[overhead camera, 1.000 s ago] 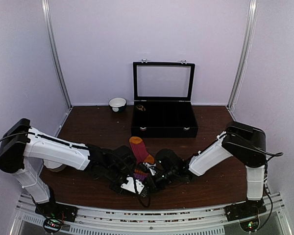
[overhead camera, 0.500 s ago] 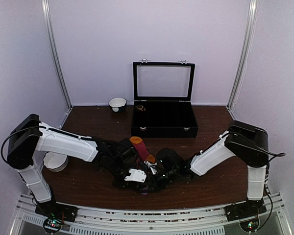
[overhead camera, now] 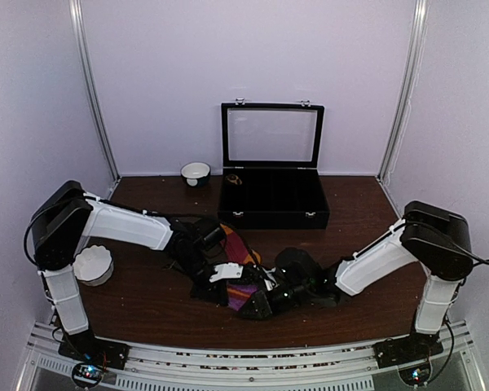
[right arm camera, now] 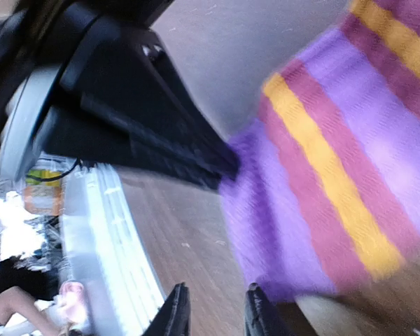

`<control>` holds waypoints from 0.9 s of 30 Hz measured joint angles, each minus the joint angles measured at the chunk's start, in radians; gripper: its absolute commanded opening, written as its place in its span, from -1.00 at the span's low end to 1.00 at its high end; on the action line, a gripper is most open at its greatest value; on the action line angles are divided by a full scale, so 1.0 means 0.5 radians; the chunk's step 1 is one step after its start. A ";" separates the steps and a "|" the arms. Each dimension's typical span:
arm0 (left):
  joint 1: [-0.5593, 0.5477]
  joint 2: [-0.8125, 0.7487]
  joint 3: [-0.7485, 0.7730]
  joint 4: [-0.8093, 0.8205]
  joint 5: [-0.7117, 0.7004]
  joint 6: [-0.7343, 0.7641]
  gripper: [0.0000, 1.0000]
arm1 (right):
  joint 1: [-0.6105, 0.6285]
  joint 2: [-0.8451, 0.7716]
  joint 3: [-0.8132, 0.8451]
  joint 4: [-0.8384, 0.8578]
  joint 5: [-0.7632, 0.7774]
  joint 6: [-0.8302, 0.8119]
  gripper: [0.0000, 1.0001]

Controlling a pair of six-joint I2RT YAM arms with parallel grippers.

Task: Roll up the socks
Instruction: Roll the sock at the center of the board.

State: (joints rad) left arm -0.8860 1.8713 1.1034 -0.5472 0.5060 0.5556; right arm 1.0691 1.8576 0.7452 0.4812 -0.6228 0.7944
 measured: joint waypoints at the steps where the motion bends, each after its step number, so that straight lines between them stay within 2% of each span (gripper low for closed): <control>1: 0.033 0.014 0.005 -0.026 0.039 -0.002 -1.00 | 0.005 -0.043 -0.015 -0.058 0.064 -0.045 -0.36; 4: 0.084 0.047 0.024 -0.107 0.091 -0.036 -1.00 | 0.024 -0.129 -0.048 -0.137 0.184 -0.186 -0.34; 7: 0.097 0.077 0.054 -0.157 0.151 -0.045 -1.00 | 0.054 -0.201 -0.052 -0.202 0.285 -0.280 -0.20; 8: 0.097 0.089 0.069 -0.171 0.174 -0.047 -1.00 | 0.072 -0.217 -0.052 -0.225 0.323 -0.316 0.01; 9: 0.097 0.101 0.079 -0.186 0.197 -0.050 -1.00 | 0.097 -0.240 -0.053 -0.262 0.375 -0.369 0.78; 10: 0.098 0.116 0.092 -0.211 0.225 -0.055 -1.00 | 0.124 -0.262 -0.053 -0.299 0.426 -0.420 0.98; 19: 0.239 0.250 0.253 -0.468 0.583 -0.085 -1.00 | 0.607 -0.527 -0.005 -0.644 1.308 -0.958 0.99; 24: 0.265 0.291 0.304 -0.553 0.703 -0.087 -1.00 | 0.640 -0.556 -0.062 -0.736 1.925 -0.815 0.99; 27: 0.266 0.339 0.342 -0.623 0.780 -0.092 -1.00 | 0.633 -0.559 -0.175 -0.723 2.106 -0.793 1.00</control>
State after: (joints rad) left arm -0.7528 2.0407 1.2743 -0.8589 0.8963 0.5098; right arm 1.3857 1.5780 0.6579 0.1196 0.4301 0.3981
